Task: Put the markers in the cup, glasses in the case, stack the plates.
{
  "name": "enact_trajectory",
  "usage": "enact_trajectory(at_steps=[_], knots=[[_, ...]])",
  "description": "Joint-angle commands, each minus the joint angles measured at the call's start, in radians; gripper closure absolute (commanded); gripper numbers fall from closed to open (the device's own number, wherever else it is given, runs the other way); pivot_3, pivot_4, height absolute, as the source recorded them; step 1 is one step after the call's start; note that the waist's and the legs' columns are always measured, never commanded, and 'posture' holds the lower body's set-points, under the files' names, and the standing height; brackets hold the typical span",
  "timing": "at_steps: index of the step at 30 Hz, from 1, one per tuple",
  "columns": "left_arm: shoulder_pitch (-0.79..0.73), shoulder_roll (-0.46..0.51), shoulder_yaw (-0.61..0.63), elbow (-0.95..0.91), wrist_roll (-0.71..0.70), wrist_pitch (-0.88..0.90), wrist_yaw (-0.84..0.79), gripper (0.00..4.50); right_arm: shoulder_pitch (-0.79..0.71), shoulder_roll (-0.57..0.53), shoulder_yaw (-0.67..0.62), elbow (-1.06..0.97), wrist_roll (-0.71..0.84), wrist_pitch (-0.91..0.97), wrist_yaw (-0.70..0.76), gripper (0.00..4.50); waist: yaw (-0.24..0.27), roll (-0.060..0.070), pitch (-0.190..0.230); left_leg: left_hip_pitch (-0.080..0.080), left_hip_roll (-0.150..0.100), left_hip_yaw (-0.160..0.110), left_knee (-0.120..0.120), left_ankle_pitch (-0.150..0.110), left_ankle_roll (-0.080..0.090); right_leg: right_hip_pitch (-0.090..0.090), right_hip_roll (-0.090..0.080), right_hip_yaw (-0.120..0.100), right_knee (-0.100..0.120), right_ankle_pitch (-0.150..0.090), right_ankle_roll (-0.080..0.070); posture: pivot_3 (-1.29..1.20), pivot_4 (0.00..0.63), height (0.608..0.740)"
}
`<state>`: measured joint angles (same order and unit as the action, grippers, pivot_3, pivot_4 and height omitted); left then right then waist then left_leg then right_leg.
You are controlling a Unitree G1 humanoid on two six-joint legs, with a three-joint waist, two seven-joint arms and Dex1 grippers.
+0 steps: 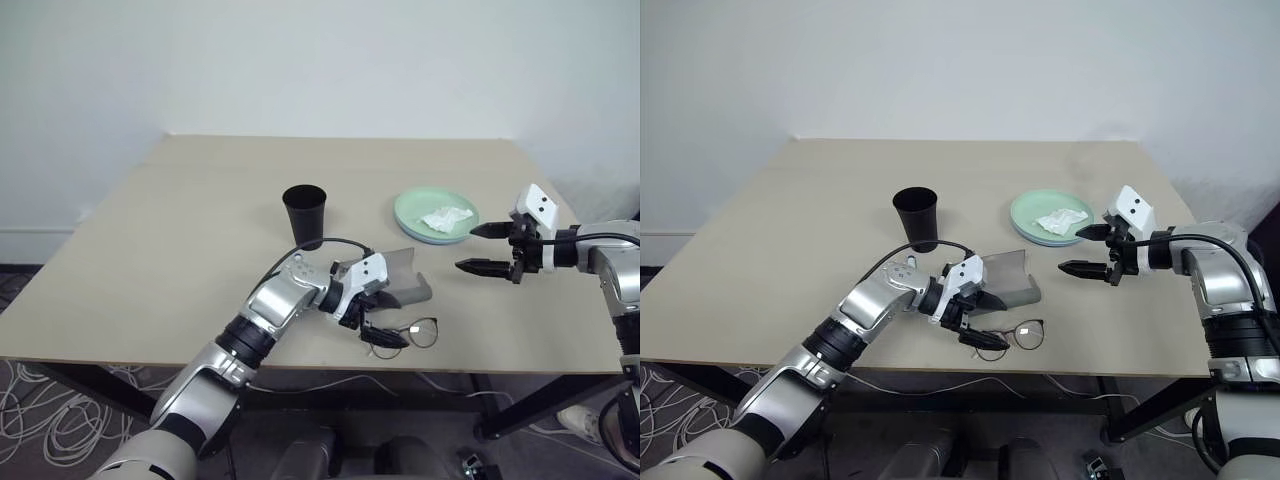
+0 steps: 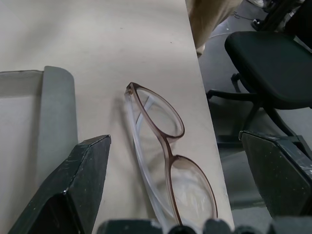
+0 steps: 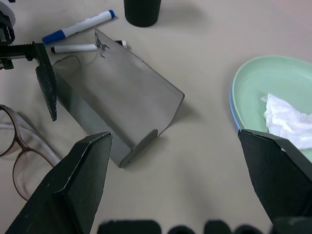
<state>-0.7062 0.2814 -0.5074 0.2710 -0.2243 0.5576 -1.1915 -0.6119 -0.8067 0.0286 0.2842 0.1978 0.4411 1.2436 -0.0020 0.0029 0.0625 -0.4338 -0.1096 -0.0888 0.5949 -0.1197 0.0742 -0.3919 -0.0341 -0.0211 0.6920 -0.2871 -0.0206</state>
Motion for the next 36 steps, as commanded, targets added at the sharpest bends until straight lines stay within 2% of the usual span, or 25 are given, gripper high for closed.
enact_trajectory(at_steps=[1, 4, 7, 16, 36], knots=[[-0.033, -0.02, 0.009, 0.011, 0.01, -0.017, -0.012, 0.0, -0.005, -0.021, -0.036, -0.048, 0.025, 0.005, -0.015, 0.03, 0.0, 0.0, 0.0, 0.0, 0.0, 0.0, 0.0, 0.0, 0.0, 0.0, 0.0, 0.0, 0.0, 0.0, 0.0, 0.0, 0.0, 0.727], [-0.034, -0.036, 0.009, 0.044, 0.021, -0.018, -0.02, 0.0, 0.0, -0.023, -0.037, -0.052, 0.025, 0.009, -0.025, 0.03, 0.0, 0.0, 0.0, 0.0, 0.0, 0.0, 0.0, 0.0, 0.0, 0.0, 0.0, 0.0, 0.0, 0.0, 0.0, 0.0, 0.0, 0.727], [-0.022, -0.047, 0.004, 0.05, 0.024, -0.011, -0.029, 0.59, 0.008, -0.023, -0.036, -0.063, 0.029, 0.014, -0.031, 0.0, 0.0, 0.0, 0.0, -0.001, 0.0, 0.0, 0.001, 0.0, 0.001, 0.0, 0.0, 0.0, 0.0, 0.0, 0.0, 0.0, 0.0, 0.727], [0.002, -0.063, -0.013, 0.041, 0.04, -0.006, -0.033, 3.76, 0.024, -0.02, -0.037, -0.081, 0.034, 0.022, -0.044, 0.0, 0.0, 0.0, 0.0, -0.002, 0.0, 0.0, 0.001, -0.001, 0.001, 0.0, 0.0, 0.0, 0.0, -0.001, 0.001, 0.0, 0.0, 0.727], [0.005, -0.088, -0.001, 0.072, 0.06, -0.018, -0.017, 3.76, 0.026, -0.011, -0.026, -0.081, 0.025, 0.015, -0.062, 0.0, 0.0, 0.0, 0.0, -0.002, 0.0, 0.0, 0.002, -0.001, 0.001, 0.0, 0.0, -0.001, 0.0, -0.001, 0.001, 0.0, 0.0, 0.727]])
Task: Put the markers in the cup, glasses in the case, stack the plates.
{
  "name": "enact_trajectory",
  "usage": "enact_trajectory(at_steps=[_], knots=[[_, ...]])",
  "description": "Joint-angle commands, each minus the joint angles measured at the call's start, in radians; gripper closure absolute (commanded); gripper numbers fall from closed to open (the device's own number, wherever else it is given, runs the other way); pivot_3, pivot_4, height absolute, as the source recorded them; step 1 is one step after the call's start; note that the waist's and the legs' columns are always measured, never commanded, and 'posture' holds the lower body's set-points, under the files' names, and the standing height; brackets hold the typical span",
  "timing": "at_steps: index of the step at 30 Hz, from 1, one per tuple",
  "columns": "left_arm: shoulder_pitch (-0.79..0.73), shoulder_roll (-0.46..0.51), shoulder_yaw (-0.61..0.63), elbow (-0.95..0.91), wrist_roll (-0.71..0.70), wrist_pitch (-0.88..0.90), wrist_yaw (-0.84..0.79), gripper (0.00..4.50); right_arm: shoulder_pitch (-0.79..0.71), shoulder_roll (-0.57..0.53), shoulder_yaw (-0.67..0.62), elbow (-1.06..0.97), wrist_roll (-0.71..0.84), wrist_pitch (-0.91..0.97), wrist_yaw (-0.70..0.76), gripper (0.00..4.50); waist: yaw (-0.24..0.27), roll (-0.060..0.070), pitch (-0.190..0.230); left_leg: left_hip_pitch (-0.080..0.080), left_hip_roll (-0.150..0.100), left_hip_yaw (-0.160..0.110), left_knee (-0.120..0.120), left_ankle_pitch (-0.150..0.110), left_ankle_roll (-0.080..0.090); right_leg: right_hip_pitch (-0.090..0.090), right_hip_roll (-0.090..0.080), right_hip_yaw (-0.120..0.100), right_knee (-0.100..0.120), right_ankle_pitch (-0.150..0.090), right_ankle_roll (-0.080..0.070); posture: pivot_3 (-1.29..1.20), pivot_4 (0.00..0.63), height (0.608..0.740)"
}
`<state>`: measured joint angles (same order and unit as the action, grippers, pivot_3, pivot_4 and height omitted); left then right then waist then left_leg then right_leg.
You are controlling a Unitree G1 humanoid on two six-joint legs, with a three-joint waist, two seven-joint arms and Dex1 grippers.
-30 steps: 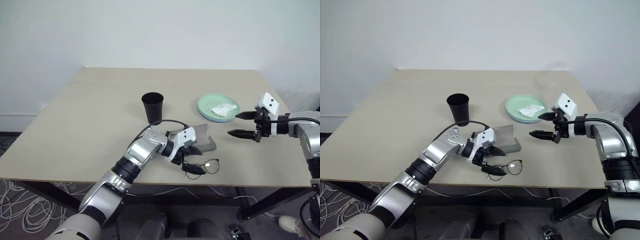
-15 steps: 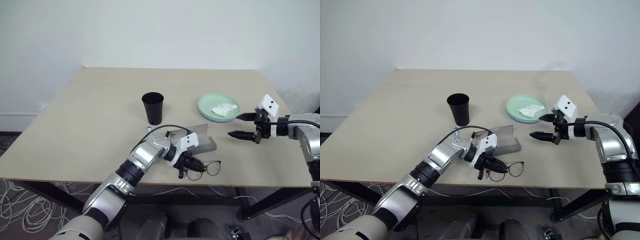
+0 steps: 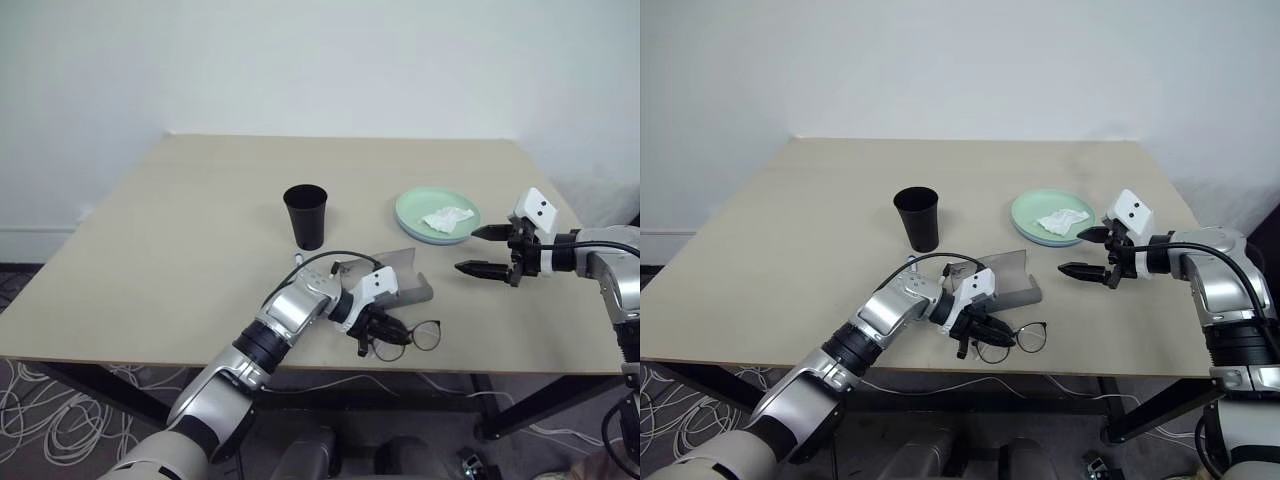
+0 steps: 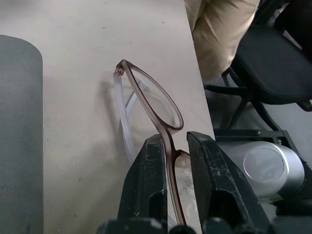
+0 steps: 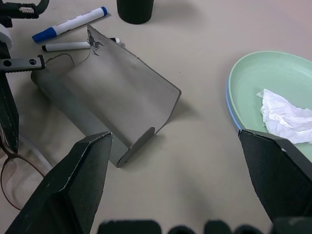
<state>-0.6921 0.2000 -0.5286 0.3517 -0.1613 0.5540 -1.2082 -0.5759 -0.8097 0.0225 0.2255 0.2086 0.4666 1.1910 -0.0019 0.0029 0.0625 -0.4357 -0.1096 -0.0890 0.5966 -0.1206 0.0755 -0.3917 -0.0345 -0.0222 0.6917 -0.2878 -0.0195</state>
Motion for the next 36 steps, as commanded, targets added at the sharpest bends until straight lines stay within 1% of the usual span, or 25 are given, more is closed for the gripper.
enact_trajectory(at_steps=[1, 3, 6, 7, 9, 15, 21, 26, 29, 31, 36], knots=[[-0.01, -0.009, 0.023, -0.009, -0.007, -0.01, -0.002, 3.76, -0.011, -0.007, -0.019, -0.022, 0.014, -0.011, -0.01, 0.0, 0.0, 0.0, 0.0, 0.0, 0.0, 0.0, 0.0, 0.0, 0.0, 0.0, 0.0, 0.0, 0.0, 0.0, 0.0, 0.0, 0.0, 0.727], [-0.013, -0.013, 0.033, -0.011, -0.02, 0.008, -0.005, 3.76, -0.012, -0.006, -0.017, -0.02, 0.012, -0.013, -0.013, 0.0, 0.0, 0.0, 0.0, 0.0, 0.0, 0.0, 0.0, 0.0, 0.0, 0.0, 0.0, 0.0, 0.0, 0.0, 0.0, 0.0, 0.0, 0.727], [-0.016, -0.016, 0.045, -0.008, -0.027, 0.016, 0.0, 4.36, -0.01, -0.006, -0.015, -0.019, 0.01, -0.016, -0.017, 0.0, 0.0, 0.0, 0.0, 0.0, 0.0, 0.0, 0.0, 0.0, 0.0, 0.0, 0.0, 0.0, 0.0, 0.0, 0.0, 0.0, 0.0, 0.727], [-0.018, -0.017, 0.053, -0.007, -0.032, 0.021, 0.003, 4.46, -0.01, -0.006, -0.015, -0.019, 0.01, -0.017, -0.017, 0.0, 0.0, 0.0, 0.0, 0.0, 0.0, 0.0, 0.0, 0.0, 0.0, 0.0, 0.0, 0.0, 0.0, 0.0, 0.0, 0.0, 0.0, 0.727], [-0.024, -0.023, 0.073, -0.002, -0.045, 0.031, 0.007, 4.46, -0.01, -0.006, -0.014, -0.016, 0.009, -0.019, -0.017, 0.0, 0.0, 0.0, 0.0, 0.0, 0.0, 0.0, 0.0, 0.0, 0.0, 0.0, 0.0, 0.0, 0.0, 0.0, 0.0, 0.0, 0.0, 0.727], [-0.085, -0.053, 0.192, 0.024, -0.133, 0.134, 0.022, 4.46, -0.018, -0.004, -0.005, -0.007, 0.005, -0.025, -0.012, 0.0, 0.0, 0.0, 0.0, 0.0, 0.0, -0.001, 0.001, 0.0, 0.0, 0.0, 0.0, -0.001, 0.0, 0.0, 0.0, 0.0, 0.0, 0.727], [-0.138, -0.024, 0.249, 0.068, -0.155, 0.153, 0.008, 4.46, -0.03, -0.002, 0.004, 0.001, 0.004, -0.028, -0.007, 0.0, 0.0, 0.0, 0.0, -0.001, 0.0, -0.001, 0.001, 0.0, 0.0, 0.0, 0.0, -0.002, 0.0, 0.0, 0.001, 0.0, 0.0, 0.727], [-0.167, 0.024, 0.26, 0.124, -0.129, 0.109, -0.016, 4.46, -0.037, -0.001, 0.009, 0.006, 0.003, -0.031, -0.008, 0.0, 0.0, 0.0, 0.0, -0.001, 0.0, -0.001, 0.001, 0.0, 0.0, 0.0, 0.0, -0.002, 0.0, 0.0, 0.001, 0.0, 0.0, 0.727], [-0.182, 0.037, 0.256, 0.169, -0.112, 0.067, -0.02, 4.46, -0.041, -0.001, 0.01, 0.011, 0.003, -0.033, -0.009, 0.0, 0.001, 0.0, 0.0, -0.001, 0.0, -0.001, 0.001, 0.0, 0.0, 0.0, 0.0, -0.002, 0.0, 0.0, 0.001, 0.0, 0.0, 0.727], [-0.197, 0.041, 0.262, 0.222, -0.093, 0.008, -0.008, 4.46, -0.039, -0.002, 0.01, 0.01, 0.006, -0.033, -0.009, 0.0, 0.002, 0.0, 0.0, -0.001, 0.0, -0.001, 0.002, 0.0, 0.0, 0.0, -0.001, -0.002, -0.001, 0.0, 0.001, 0.0, 0.0, 0.727], [-0.273, 0.014, 0.307, 0.436, -0.049, -0.157, 0.07, 4.46, -0.036, -0.002, 0.008, 0.008, 0.009, -0.03, -0.014, 0.0, 0.004, 0.0, 0.0, -0.004, -0.001, -0.002, 0.002, 0.0, 0.001, -0.002, -0.001, -0.003, -0.001, 0.0, 0.001, 0.0, 0.0, 0.727]])
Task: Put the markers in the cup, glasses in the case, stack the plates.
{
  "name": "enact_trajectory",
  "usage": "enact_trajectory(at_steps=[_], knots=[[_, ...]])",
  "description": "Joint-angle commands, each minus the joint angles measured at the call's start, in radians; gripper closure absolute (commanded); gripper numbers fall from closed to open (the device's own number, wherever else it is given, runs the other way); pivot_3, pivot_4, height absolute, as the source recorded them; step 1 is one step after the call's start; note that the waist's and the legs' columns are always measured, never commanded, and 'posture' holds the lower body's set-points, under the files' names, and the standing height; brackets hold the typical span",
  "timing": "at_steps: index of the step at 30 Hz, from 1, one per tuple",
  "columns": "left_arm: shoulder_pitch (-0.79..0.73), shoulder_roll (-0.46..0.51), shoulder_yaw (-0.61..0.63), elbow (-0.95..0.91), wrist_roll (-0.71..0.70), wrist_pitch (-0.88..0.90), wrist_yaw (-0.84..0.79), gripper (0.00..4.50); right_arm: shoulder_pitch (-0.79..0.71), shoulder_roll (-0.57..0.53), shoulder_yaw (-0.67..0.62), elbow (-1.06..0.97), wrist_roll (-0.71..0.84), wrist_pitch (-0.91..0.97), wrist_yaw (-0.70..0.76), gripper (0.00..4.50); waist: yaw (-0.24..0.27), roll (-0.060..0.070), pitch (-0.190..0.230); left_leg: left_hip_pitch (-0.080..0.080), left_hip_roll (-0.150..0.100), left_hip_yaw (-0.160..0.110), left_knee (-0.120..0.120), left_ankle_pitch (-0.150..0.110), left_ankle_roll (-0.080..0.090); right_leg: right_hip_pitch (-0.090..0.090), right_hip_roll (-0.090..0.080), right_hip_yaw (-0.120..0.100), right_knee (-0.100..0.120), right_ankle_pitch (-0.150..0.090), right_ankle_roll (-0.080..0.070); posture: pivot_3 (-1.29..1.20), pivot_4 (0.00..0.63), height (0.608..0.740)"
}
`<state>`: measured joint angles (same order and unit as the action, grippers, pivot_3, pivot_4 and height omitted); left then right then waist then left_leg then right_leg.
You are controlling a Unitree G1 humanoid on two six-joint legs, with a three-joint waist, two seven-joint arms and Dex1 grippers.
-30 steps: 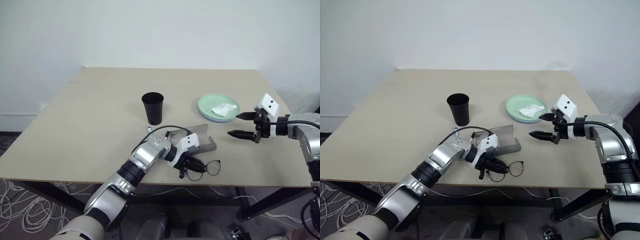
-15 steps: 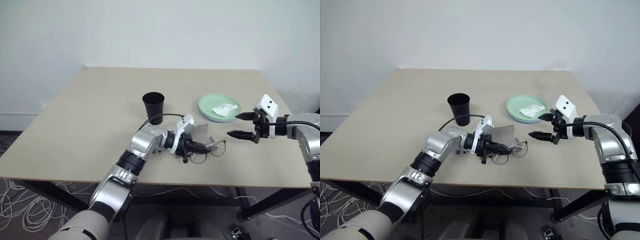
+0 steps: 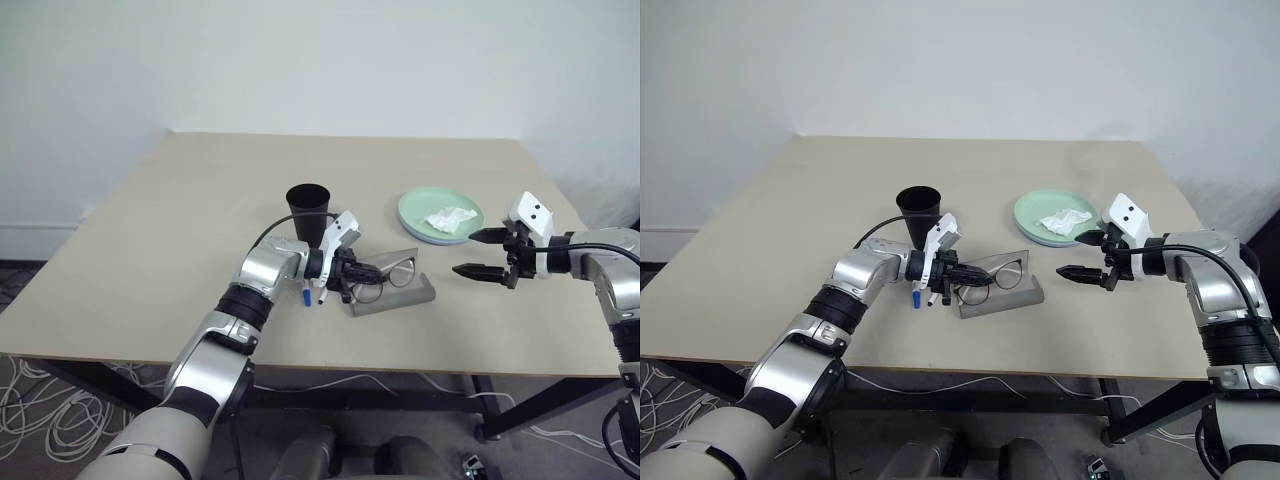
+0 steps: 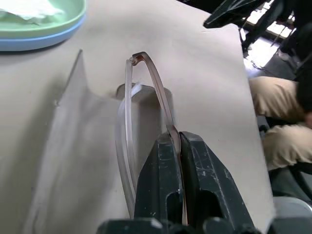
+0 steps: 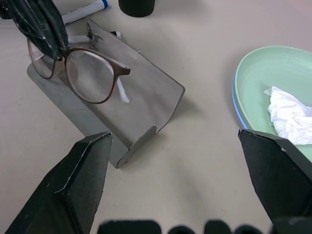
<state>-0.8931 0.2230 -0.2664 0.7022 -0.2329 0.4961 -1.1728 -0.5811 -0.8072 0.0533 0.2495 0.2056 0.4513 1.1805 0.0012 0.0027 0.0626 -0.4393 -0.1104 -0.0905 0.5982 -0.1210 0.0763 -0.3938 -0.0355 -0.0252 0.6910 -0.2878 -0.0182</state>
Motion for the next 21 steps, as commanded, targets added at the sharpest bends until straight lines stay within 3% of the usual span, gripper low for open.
enact_trajectory(at_steps=[1, 9, 21], knots=[[-0.084, -0.016, 0.051, 0.12, 0.029, -0.127, 0.041, 4.46, -0.029, -0.005, -0.023, -0.02, 0.013, -0.011, -0.004, 0.0, 0.002, 0.0, 0.0, -0.001, 0.0, 0.0, 0.0, 0.0, 0.0, -0.001, 0.0, 0.0, 0.0, 0.0, 0.0, 0.0, 0.0, 0.727], [-0.146, -0.075, 0.093, 0.281, 0.06, -0.227, 0.056, 4.46, -0.015, -0.003, -0.024, -0.042, 0.019, 0.0, -0.009, 0.0, 0.003, 0.0, 0.0, -0.009, 0.0, 0.0, 0.005, -0.001, 0.001, -0.009, 0.0, -0.001, 0.0, 0.003, 0.005, 0.0, 0.0, 0.727], [-0.053, -0.106, 0.029, 0.211, 0.124, -0.18, -0.05, 4.46, -0.009, 0.002, -0.02, -0.051, 0.017, 0.002, -0.017, 0.0, 0.001, 0.0, 0.0, -0.009, 0.0, 0.0, 0.01, -0.002, 0.003, -0.006, 0.0, 0.0, 0.0, 0.005, 0.008, 0.0, 0.0, 0.727]])
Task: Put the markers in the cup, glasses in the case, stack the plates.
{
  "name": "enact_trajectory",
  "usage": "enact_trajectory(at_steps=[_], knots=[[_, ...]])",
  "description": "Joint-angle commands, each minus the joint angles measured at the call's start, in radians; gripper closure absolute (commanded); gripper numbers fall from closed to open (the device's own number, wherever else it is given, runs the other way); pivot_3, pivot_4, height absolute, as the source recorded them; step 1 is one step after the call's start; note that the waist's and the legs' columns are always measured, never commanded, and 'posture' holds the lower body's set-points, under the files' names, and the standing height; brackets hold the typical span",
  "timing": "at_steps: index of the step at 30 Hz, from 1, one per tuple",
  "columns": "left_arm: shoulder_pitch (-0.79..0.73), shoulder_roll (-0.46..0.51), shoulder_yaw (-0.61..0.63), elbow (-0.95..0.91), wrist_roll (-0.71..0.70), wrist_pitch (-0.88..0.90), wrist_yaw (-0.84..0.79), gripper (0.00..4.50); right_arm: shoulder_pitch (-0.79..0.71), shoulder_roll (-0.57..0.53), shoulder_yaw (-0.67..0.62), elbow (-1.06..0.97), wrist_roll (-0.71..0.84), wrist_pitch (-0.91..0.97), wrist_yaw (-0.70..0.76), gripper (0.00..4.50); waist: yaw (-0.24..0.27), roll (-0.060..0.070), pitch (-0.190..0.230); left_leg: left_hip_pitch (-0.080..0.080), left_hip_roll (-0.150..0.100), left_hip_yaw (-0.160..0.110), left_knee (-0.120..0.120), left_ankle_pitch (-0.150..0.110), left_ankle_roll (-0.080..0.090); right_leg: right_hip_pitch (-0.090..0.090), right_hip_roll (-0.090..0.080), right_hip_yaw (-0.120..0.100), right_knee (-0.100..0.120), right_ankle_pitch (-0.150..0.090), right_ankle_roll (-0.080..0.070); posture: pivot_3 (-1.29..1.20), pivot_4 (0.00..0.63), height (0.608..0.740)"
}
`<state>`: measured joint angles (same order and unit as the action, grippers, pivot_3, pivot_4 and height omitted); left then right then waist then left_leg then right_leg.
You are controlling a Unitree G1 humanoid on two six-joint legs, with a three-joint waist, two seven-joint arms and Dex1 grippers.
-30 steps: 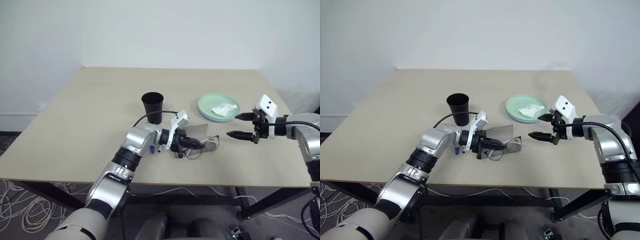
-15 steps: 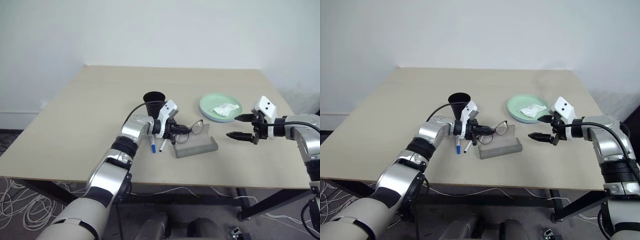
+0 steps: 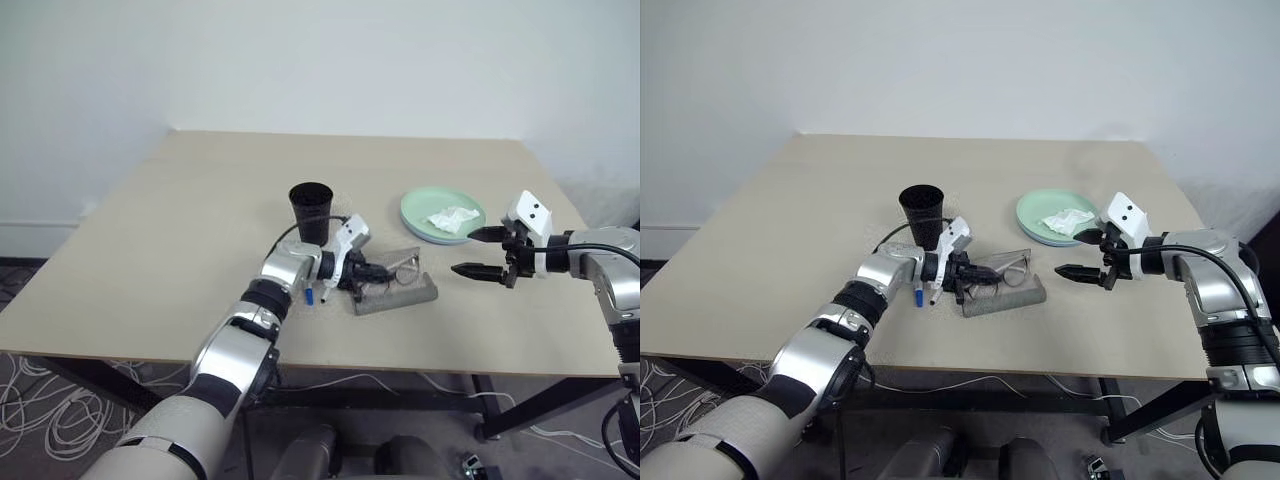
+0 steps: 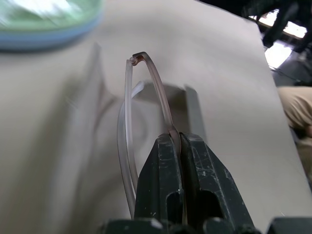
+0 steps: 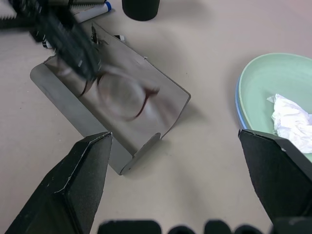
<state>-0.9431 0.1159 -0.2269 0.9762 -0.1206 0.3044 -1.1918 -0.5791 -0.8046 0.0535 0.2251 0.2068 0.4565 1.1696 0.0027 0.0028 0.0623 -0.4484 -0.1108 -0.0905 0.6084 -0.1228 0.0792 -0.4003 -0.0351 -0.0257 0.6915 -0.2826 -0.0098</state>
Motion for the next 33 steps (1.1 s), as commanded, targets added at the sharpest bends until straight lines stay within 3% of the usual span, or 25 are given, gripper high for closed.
enact_trajectory(at_steps=[1, 11, 15, 20, 24, 27, 33], knots=[[0.003, 0.003, -0.015, -0.072, 0.015, 0.017, -0.038, 4.46, -0.01, 0.0, -0.021, -0.028, 0.016, -0.003, -0.006, 0.0, 0.0, 0.0, 0.0, 0.0, 0.0, 0.0, 0.0, 0.0, 0.0, 0.0, 0.0, 0.0, 0.0, 0.0, 0.0, 0.0, 0.0, 0.727], [0.021, 0.02, -0.023, -0.126, 0.019, 0.094, -0.093, 4.46, -0.009, 0.001, -0.014, -0.027, 0.013, -0.005, -0.006, 0.0, 0.0, 0.0, 0.0, 0.0, 0.0, 0.0, 0.0, 0.0, 0.0, 0.0, 0.0, 0.0, 0.0, 0.0, 0.0, 0.0, 0.0, 0.727], [0.006, 0.019, -0.01, -0.118, 0.018, 0.102, -0.081, 3.54, -0.011, 0.004, -0.011, -0.026, 0.013, -0.005, -0.006, 0.0, 0.0, 0.0, 0.0, 0.0, 0.0, 0.0, 0.0, 0.0, 0.0, 0.0, 0.0, 0.0, 0.0, 0.0, 0.0, 0.0, 0.0, 0.727], [-0.01, 0.025, 0.014, -0.112, 0.016, 0.06, -0.038, 1.78, -0.008, 0.005, -0.01, -0.03, 0.014, -0.003, -0.006, 0.0, 0.0, 0.0, 0.0, 0.0, 0.0, 0.0, 0.0, 0.0, 0.0, 0.0, 0.0, 0.0, 0.0, 0.0, 0.0, 0.0, 0.0, 0.727], [-0.032, 0.041, 0.048, -0.152, -0.01, 0.07, -0.037, 1.78, -0.006, 0.004, -0.01, -0.032, 0.014, -0.003, -0.008, 0.0, 0.0, 0.0, 0.0, 0.0, 0.0, 0.0, 0.0, 0.0, 0.0, 0.0, 0.0, 0.0, 0.0, 0.0, 0.0, 0.0, 0.0, 0.727], [-0.043, 0.051, 0.071, -0.219, -0.038, 0.108, -0.05, 2.45, -0.007, 0.004, -0.01, -0.031, 0.014, -0.005, -0.007, 0.0, 0.0, 0.0, 0.0, 0.0, 0.0, 0.0, 0.0, 0.0, 0.0, 0.0, 0.0, 0.0, 0.0, 0.0, 0.0, 0.0, 0.0, 0.727], [-0.06, 0.064, 0.113, -0.266, -0.053, 0.114, 0.017, 4.48, -0.023, 0.011, -0.004, -0.012, 0.009, -0.017, -0.004, 0.0, 0.0, 0.0, 0.0, 0.0, 0.0, 0.0, 0.001, 0.0, 0.0, 0.0, 0.0, 0.0, 0.0, 0.0, 0.0, 0.0, 0.0, 0.727]])
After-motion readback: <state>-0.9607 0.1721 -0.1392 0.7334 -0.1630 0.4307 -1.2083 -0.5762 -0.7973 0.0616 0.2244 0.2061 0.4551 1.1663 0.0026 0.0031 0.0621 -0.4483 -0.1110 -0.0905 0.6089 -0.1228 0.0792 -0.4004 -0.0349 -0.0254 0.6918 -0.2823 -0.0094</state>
